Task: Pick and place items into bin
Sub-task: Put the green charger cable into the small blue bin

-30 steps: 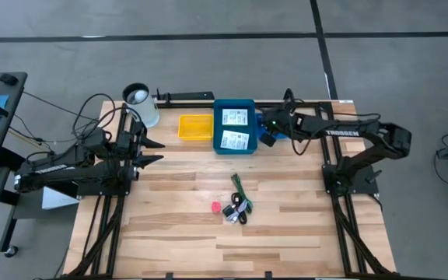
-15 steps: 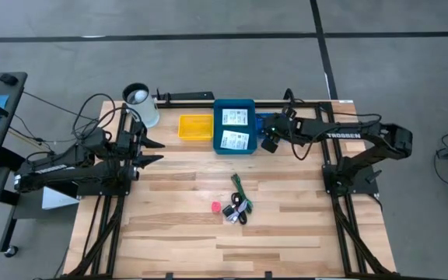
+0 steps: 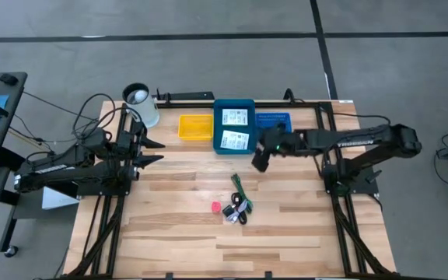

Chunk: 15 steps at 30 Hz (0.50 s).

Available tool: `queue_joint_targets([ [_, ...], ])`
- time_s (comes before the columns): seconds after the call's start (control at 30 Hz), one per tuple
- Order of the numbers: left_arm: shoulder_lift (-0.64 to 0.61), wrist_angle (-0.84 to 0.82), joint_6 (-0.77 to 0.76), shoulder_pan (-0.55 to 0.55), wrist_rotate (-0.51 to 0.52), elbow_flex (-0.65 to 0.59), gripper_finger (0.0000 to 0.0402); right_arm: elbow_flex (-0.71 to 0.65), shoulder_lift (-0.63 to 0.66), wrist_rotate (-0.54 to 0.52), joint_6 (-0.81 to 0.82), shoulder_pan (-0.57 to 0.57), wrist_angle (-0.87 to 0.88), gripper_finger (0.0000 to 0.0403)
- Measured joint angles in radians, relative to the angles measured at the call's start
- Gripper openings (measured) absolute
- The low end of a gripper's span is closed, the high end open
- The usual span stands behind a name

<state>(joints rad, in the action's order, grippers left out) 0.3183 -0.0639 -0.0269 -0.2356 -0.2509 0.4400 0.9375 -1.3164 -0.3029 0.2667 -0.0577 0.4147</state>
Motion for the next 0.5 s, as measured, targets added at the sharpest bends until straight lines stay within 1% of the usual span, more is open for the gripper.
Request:
queue_joint_targets([
  [0.13,0.000,0.000,-0.005,0.000,-0.001,0.000,0.0155,0.015,-0.082,0.005,0.132,0.090,-0.007,0.0212],
  [0.27,0.000,0.001,-0.004,0.000,-0.001,0.000,0.0155,0.034,-0.177,-0.010,0.278,0.136,-0.016,0.0233],
  [0.5,0.000,-0.020,-0.013,0.000,-0.001,0.000,0.0155,0.101,-0.320,-0.004,0.415,0.167,-0.002,0.0240],
])
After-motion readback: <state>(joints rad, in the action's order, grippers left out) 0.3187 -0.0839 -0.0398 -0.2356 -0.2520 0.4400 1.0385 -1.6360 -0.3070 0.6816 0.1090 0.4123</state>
